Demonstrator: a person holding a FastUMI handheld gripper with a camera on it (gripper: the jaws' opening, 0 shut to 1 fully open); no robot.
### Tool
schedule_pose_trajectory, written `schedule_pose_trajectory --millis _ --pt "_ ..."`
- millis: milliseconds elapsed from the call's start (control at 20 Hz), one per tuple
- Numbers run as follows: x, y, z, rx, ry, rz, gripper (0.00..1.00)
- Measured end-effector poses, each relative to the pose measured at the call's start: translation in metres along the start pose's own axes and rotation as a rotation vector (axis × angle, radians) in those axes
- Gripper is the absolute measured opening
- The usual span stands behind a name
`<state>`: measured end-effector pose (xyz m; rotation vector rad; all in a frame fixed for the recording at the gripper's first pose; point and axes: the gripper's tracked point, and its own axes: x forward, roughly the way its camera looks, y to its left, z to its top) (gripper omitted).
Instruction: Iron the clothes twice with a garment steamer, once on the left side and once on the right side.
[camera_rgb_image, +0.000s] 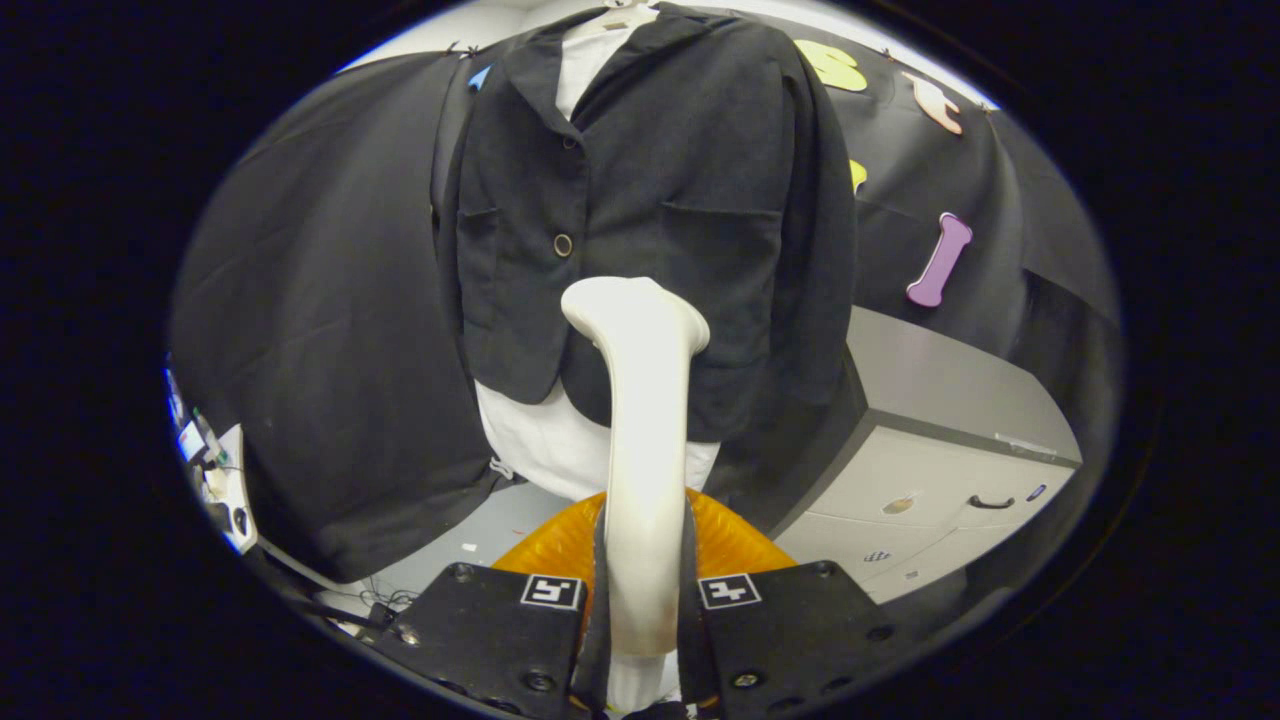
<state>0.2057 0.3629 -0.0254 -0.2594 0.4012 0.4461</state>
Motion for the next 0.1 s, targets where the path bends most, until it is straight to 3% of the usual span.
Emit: schedule_pose_trajectory --millis 100 --pt "-0.0075 0.0003 0.0094 0.007 -0.02 0.004 0.29"
